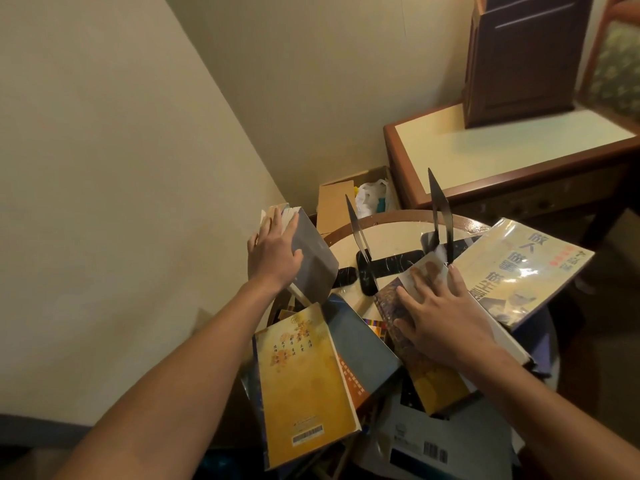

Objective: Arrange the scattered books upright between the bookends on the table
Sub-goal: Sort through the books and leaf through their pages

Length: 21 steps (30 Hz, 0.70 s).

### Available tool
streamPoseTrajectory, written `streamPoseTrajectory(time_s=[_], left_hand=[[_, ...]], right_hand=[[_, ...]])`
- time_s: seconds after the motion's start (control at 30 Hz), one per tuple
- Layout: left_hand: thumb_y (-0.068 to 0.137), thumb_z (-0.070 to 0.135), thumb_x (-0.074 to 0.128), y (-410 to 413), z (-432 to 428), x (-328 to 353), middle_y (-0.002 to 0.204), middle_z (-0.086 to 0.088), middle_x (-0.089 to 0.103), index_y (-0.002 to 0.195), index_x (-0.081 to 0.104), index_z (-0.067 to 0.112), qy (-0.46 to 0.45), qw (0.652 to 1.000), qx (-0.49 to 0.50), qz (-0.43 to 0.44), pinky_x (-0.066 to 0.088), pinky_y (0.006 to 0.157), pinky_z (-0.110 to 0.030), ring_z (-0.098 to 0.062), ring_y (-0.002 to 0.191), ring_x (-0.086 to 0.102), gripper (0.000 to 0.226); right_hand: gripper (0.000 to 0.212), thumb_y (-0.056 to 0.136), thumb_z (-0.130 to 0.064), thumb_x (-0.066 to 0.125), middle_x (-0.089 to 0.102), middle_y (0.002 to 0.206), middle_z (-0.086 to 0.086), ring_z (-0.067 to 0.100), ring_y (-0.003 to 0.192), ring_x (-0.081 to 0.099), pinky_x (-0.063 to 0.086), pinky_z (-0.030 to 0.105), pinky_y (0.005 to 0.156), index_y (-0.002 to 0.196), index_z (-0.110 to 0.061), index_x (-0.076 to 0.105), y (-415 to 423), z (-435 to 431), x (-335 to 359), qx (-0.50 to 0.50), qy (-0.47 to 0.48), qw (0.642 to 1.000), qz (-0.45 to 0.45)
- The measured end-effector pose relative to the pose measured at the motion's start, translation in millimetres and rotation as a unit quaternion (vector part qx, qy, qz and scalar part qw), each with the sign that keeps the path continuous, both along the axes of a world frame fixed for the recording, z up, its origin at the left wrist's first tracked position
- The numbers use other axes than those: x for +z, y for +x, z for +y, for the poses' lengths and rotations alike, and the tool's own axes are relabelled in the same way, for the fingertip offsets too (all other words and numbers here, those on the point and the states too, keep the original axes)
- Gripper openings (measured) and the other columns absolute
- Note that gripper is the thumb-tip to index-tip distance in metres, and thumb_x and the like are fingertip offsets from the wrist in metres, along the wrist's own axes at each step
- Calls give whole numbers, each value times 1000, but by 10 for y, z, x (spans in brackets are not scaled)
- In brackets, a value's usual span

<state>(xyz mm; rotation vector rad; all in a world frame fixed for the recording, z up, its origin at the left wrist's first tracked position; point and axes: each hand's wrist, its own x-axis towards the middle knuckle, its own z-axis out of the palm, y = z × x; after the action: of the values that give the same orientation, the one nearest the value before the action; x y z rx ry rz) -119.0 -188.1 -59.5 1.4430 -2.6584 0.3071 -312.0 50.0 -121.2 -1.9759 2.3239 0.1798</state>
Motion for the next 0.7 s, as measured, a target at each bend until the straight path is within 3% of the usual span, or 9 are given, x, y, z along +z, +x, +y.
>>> streamPoseTrajectory(time_s=[0.4,0.57,0.7], left_hand=[[93,54,57,29,88,16,168,-6,15,161,16,26,13,1000,-19,18,28,120,-53,-29,155,15,83],[91,60,56,74,168,45,169,-5,12,161,14,25,18,999,-26,16,23,121,-54,-27,155,10,89],[90,66,53,87,302,77,169,-4,8,162,13,25,7,999,-30,13,9,123,-56,-27,156,4,92]], right_hand=[[94,78,-63,-21,13,167,10,40,153,4,-5,62,120,160,-31,13,19,-8,-23,-5,-7,1000,7],[78,92,-64,2,16,167,12,40,153,5,-9,61,121,159,-29,20,57,25,-63,-20,-20,1000,-5],[73,97,-63,12,18,166,14,43,153,1,-7,61,121,159,-27,20,59,94,-67,-26,-28,999,-9]])
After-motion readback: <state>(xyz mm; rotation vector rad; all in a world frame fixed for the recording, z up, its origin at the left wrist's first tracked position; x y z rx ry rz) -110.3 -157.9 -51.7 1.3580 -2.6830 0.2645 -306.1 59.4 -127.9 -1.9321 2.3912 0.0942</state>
